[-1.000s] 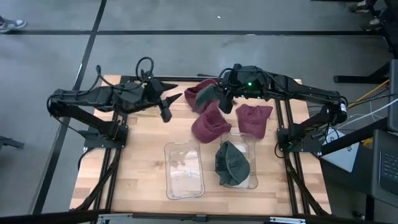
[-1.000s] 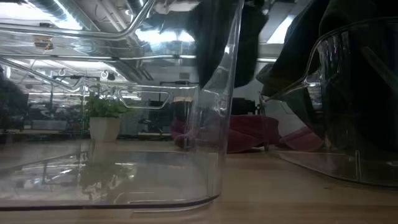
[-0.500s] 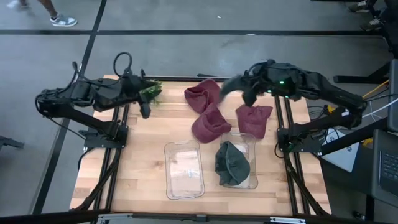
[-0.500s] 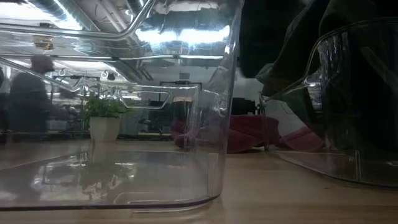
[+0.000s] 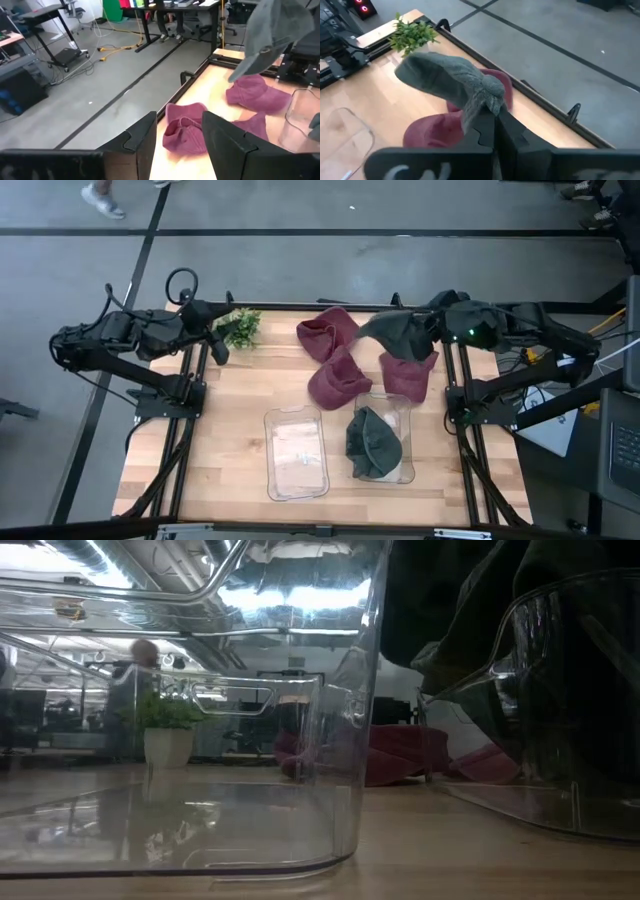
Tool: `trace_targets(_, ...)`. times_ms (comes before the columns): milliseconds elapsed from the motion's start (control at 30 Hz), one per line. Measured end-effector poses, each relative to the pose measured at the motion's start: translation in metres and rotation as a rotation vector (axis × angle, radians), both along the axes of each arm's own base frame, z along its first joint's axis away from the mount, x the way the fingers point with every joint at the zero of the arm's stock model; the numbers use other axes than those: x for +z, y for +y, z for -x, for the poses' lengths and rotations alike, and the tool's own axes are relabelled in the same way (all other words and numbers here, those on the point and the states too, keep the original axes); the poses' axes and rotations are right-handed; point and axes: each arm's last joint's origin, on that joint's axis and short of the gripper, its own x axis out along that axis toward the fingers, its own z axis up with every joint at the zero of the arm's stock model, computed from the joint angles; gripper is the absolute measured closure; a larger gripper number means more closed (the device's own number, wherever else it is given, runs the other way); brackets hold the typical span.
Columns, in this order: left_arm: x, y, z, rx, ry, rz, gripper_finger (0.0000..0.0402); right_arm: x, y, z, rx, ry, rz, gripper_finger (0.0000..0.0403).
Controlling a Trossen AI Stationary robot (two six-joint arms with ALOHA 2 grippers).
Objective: Pick & Place hat
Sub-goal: Put the black cap into the right transparent bin
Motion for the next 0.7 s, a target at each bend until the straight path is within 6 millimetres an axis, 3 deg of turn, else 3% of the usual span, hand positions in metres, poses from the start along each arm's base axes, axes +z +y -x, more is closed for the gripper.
trace_targets(233, -0.012, 0.001, 0.006, 0.000, 0.005, 0.008, 0.0249, -0.002, 0.016, 0.002, 0.001, -0.031, -0.029, 0.0401)
trace_targets(700, -0.012, 0.001, 0.008, -0.011, 0.022, -0.018, 0.0252, -0.011, 0.045, 0.013, 0.051, -0.018, -0.201, 0.0401)
